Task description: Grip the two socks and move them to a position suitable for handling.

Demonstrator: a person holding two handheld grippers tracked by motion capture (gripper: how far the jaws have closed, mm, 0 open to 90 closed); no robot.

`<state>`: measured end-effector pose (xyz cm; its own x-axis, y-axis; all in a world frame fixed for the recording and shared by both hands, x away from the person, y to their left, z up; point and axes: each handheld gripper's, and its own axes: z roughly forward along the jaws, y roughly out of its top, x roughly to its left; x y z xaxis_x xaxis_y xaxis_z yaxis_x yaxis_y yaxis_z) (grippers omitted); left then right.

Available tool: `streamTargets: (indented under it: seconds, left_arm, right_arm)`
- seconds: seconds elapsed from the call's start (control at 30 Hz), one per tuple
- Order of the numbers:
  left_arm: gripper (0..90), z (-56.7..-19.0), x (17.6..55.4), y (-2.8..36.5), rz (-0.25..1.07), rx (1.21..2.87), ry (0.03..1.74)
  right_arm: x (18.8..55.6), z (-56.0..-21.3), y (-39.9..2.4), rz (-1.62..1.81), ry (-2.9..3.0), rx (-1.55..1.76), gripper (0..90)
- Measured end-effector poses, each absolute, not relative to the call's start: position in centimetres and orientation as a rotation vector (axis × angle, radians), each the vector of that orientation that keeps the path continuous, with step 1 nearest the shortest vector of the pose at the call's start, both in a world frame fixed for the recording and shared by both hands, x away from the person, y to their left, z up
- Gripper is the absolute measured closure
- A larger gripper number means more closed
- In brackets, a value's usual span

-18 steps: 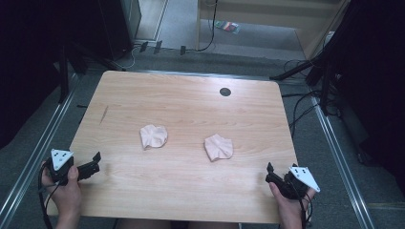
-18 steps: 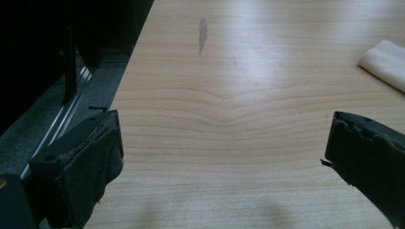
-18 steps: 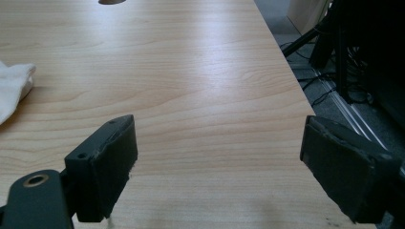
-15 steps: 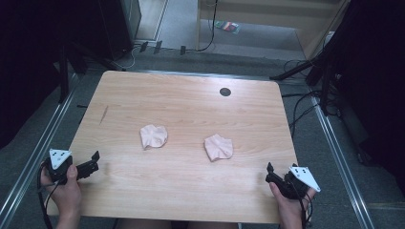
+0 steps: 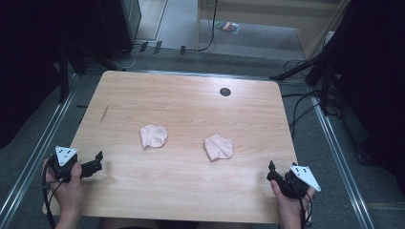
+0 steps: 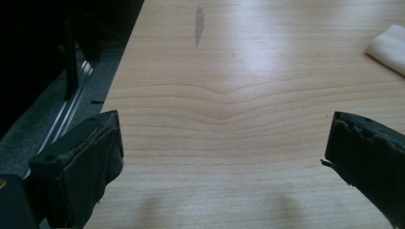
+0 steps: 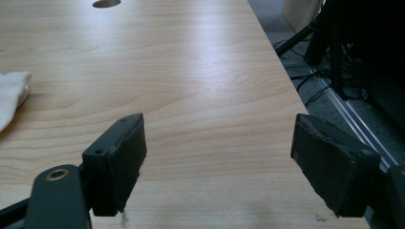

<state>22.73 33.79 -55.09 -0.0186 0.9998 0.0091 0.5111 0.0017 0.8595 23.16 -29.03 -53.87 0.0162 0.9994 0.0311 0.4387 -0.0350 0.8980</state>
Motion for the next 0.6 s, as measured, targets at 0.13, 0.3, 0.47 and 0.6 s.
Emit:
streamTargets:
  seconds: [0.13, 0.3, 0.47, 0.6]
  left_arm:
    - [0.0, -55.1, 22.8, 33.9, 0.898, 1.585, 1.612]
    - [0.0, -55.1, 22.7, 33.8, 0.898, 1.589, 1.605]
    - [0.0, -55.1, 22.7, 33.8, 0.895, 1.598, 1.603]
    - [0.0, -55.1, 22.7, 33.8, 0.903, 1.597, 1.601]
  right_arm:
    - [22.8, -53.5, -28.8, 0.987, 1.510, 1.562, 26.4]
    - [22.6, -53.0, -28.5, 1.044, 1.519, 1.557, 33.8]
    - [22.6, -52.6, -27.7, 1.060, 1.547, 1.582, 44.5]
    - [23.0, -51.9, -26.8, 1.035, 1.567, 1.586, 50.0]
